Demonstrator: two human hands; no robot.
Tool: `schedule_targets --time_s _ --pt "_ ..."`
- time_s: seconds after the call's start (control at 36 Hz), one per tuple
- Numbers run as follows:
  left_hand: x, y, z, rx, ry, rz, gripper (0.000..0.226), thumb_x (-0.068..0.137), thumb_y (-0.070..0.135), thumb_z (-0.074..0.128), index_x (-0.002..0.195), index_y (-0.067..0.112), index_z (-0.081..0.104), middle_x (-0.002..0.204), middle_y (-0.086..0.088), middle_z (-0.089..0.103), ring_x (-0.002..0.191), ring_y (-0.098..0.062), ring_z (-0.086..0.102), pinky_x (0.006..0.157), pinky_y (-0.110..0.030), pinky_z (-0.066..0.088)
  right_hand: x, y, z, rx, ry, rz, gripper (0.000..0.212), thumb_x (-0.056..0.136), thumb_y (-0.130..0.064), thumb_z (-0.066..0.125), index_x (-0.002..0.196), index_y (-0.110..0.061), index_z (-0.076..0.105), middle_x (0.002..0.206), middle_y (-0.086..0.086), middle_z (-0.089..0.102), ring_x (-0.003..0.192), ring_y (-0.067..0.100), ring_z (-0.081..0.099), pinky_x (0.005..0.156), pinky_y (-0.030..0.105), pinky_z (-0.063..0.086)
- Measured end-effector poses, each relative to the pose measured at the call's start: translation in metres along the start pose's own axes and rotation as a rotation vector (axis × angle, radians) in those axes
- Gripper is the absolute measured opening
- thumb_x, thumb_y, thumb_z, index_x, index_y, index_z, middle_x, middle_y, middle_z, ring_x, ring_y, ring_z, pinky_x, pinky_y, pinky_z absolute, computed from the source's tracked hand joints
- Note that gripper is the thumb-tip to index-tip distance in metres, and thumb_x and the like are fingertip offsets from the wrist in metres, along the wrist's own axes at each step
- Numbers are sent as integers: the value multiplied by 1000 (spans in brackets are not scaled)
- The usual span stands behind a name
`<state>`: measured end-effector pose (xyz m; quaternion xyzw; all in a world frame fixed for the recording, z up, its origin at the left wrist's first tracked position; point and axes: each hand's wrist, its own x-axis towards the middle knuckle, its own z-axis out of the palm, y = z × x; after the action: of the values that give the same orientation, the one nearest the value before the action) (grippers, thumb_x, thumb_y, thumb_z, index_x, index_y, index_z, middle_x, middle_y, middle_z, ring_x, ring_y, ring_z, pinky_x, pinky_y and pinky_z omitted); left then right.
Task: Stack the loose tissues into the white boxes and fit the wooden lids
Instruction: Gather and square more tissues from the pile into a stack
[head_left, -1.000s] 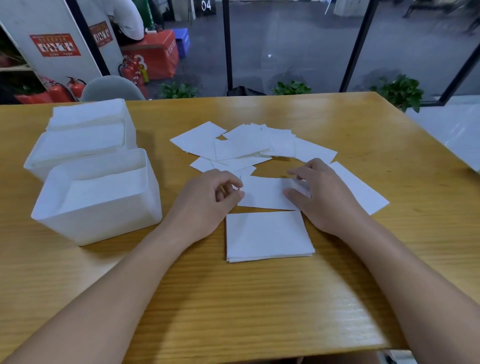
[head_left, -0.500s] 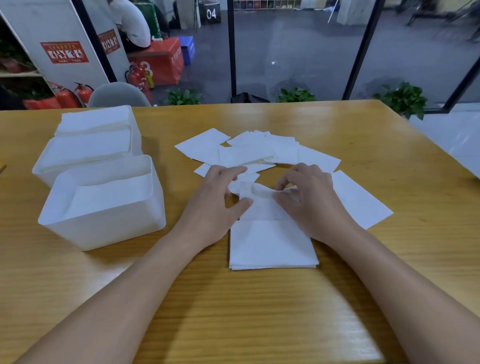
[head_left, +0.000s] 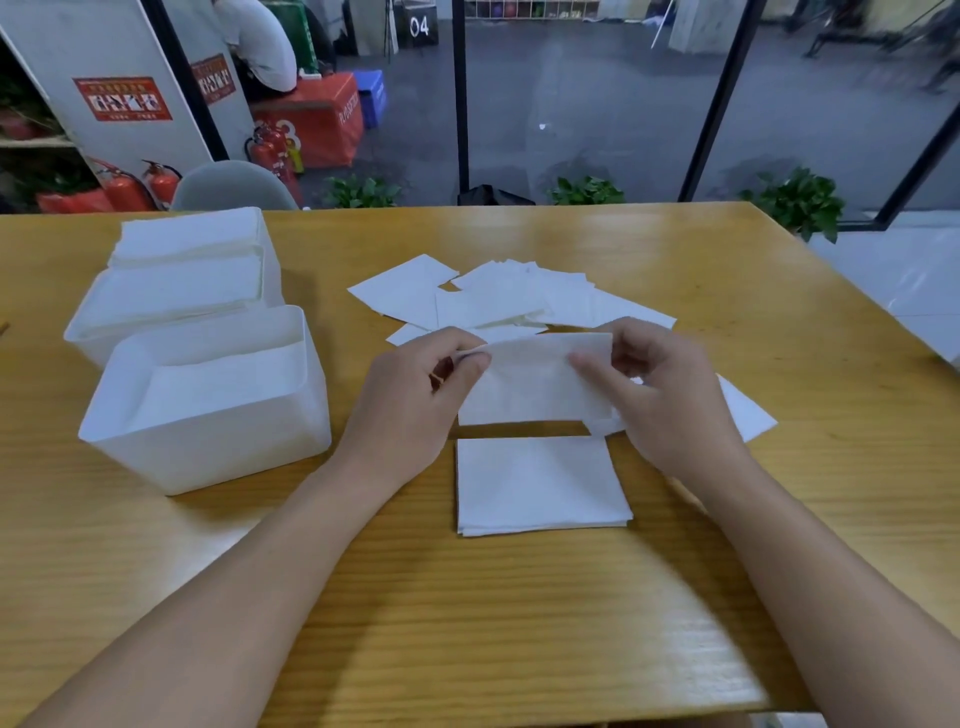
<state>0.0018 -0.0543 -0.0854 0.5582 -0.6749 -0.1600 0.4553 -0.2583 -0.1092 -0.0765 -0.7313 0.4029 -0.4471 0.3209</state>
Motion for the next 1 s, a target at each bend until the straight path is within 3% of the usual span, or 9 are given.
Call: schedule_targets --time_s 0.06,0.14,0.19,0.28,0.44,0.67,0.83,0.92,1.0 --pt "-2 1 -7 -148 -47 -44 17 109 34 67 98 26 77 76 6 63 66 -10 50 61 -20 39 -2 0 -5 139 5 22 21 104 -33 75 99 -13 75 86 17 73 76 42 63 66 54 49" --pt "-4 4 -18 -345 -185 -145 12 108 27 71 110 21 82 84 -6 73 74 -22 62 65 -30 47 -10 1 -10 158 -50 68 12 103 -29 74 113 -23 77 65 -2 60 56 23 50 56 30 39" --pt "-4 4 -21 -289 -258 -174 16 107 23 72 116 32 81 71 -5 59 67 -20 56 66 -29 47 -18 3 -12 76 -105 78 15 102 -30 73 117 -32 74 59 -5 53 50 18 47 53 22 40" --pt "-5 3 -23 -150 -352 -199 23 106 23 71 120 41 76 62 -2 38 59 -16 37 60 -25 35 -29 3 -10 -31 -187 106 22 102 -29 73 119 -42 68 61 -3 63 51 16 56 58 25 49" --pt "-7 1 -27 -90 -570 -229 35 105 26 70 131 49 64 61 5 48 57 -14 42 56 -17 36 -43 4 -11 -172 -249 109 31 101 -29 75 124 -46 63 65 -5 67 53 9 53 61 17 46" --pt "-7 -4 -24 -46 -620 -253 28 99 32 73 121 48 67 63 5 61 66 -13 63 72 -34 50 -45 4 -11 -257 -301 110 36 97 -27 78 124 -46 62 69 -8 70 57 11 63 62 27 48" --pt "-7 -7 -22 12 -611 -241 27 95 46 77 119 50 67 63 9 61 58 -7 53 68 -30 44 -46 3 -12 -287 -293 82 35 95 -26 76 123 -44 65 71 -8 66 61 12 61 63 33 52" --pt "-8 -9 -20 116 -499 -189 25 88 63 76 109 50 70 63 11 59 57 -4 52 64 -31 44 -41 6 -12 -368 -175 37 22 95 -37 77 116 -41 70 76 -10 65 68 12 61 63 27 48" --pt "-7 -11 -18 148 -374 -145 33 83 74 78 102 48 74 71 12 58 61 -4 52 63 -33 47 -28 11 -14 -496 -123 27 17 98 -37 76 115 -39 74 90 -15 64 77 8 59 69 30 48"
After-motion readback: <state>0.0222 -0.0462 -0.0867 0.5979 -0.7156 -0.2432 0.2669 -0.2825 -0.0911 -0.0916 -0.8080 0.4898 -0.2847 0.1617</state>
